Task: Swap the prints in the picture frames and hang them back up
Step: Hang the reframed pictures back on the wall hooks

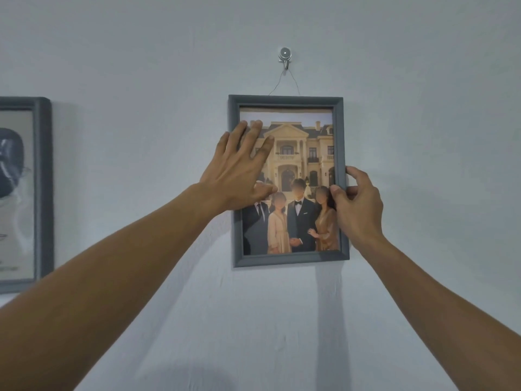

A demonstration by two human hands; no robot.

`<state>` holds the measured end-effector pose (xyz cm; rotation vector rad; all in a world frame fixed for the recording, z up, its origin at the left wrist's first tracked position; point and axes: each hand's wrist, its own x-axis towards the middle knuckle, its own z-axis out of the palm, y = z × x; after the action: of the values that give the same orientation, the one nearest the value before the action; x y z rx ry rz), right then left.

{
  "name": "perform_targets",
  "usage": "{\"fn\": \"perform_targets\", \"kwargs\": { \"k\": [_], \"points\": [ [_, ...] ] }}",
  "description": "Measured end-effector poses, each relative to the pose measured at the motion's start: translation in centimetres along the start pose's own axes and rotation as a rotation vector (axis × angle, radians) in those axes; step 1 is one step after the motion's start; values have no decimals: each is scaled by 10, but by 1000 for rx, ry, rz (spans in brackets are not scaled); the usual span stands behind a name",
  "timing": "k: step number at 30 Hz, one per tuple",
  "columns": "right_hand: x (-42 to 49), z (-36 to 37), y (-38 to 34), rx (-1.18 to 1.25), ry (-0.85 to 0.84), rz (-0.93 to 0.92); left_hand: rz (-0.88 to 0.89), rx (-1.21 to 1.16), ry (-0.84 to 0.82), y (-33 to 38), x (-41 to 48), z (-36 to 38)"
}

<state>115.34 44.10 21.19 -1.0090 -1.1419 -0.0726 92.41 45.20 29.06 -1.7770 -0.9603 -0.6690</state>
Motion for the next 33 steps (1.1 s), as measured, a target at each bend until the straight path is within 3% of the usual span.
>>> {"fn": "perform_targets", "kwargs": {
  "k": [10, 17, 20, 33],
  "points": [
    [-1, 2, 0, -100, 5, 30, 17, 2, 4, 6, -14, -8],
    [-20, 2, -12, -255, 169, -51, 5, -30, 73, 13, -37, -13],
    [-25, -1, -15, -284, 163, -93, -39, -62, 80, 18, -51, -13],
    [-30, -6, -8, -245, -6, -63, -38, -75, -272, 24, -106, -24]
  ]
}}
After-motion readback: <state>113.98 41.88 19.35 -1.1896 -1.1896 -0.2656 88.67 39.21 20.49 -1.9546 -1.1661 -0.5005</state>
